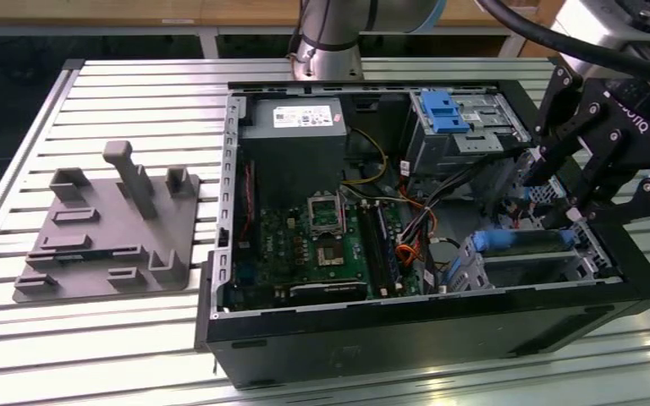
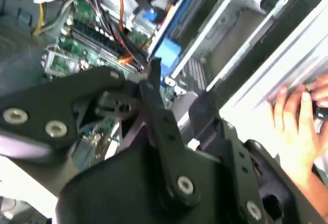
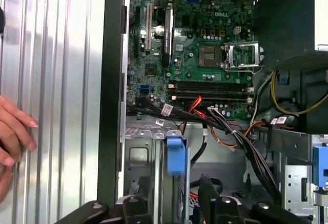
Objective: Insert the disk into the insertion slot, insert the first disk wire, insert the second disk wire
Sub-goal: 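Insert the disk into the insertion slot, then insert the first disk wire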
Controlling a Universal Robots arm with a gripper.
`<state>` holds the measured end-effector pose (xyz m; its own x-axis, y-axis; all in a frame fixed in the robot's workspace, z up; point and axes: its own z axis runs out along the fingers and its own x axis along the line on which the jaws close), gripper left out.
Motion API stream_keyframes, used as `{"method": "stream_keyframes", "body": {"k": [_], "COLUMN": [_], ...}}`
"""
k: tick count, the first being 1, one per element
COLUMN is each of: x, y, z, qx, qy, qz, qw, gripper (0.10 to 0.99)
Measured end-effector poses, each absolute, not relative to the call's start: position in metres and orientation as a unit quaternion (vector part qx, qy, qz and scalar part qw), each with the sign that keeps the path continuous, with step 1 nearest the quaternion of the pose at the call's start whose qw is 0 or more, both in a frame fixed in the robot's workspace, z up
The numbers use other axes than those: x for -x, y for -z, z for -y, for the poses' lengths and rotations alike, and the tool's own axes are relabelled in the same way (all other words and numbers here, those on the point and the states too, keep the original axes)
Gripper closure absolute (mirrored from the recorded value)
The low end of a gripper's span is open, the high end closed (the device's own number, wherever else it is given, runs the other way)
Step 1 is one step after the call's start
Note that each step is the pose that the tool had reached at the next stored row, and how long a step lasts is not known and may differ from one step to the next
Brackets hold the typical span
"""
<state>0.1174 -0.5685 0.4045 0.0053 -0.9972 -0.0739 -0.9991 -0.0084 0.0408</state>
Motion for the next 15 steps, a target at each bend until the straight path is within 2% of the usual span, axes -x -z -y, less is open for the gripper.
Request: {"method": "stream_keyframes", "body": {"k": [15], "x": [-0.1176], "y": [-0.4044], "z": [0.5665], "qx": [0.709], "qy": [-0.039], "qz": [-0.704], "qw": [0.010], "gripper": [0.588]}}
